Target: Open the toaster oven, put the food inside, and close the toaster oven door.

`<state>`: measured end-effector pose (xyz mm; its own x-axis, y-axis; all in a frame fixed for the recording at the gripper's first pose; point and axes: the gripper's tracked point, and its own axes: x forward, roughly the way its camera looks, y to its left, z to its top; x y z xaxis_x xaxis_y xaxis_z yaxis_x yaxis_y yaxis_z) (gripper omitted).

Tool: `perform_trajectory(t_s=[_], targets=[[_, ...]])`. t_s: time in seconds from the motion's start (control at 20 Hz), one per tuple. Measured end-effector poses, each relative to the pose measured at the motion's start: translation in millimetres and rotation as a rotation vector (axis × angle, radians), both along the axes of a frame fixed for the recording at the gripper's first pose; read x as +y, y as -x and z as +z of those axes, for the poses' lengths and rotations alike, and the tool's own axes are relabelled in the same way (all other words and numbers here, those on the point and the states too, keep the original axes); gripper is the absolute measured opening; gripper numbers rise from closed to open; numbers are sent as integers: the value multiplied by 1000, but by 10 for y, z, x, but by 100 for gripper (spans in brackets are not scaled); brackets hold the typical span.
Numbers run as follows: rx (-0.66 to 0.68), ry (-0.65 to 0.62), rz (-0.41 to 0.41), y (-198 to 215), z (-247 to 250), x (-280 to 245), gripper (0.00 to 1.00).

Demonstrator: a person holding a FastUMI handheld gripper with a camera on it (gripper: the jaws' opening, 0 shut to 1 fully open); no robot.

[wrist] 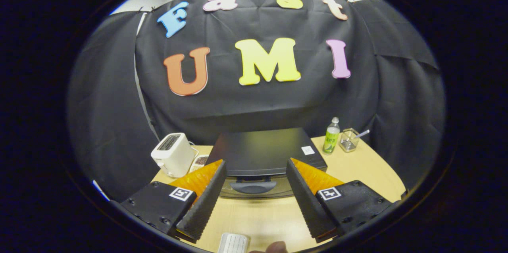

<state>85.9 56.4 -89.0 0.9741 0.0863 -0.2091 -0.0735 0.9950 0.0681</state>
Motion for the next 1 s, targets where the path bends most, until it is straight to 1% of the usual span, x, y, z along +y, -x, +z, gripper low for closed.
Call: perform_trajectory(t_s=[0.25,0.35,0.5,0.8,1.0], targets=[[-105,15,-16,711,307,-50,99],[-132,12,-20,976,341,-67,99],[-134,-15,-38,1305,265,-115,99],[-107,-14,-54,1687,20,-206,99],[-81,-25,-59,1772,-104,-228,99]])
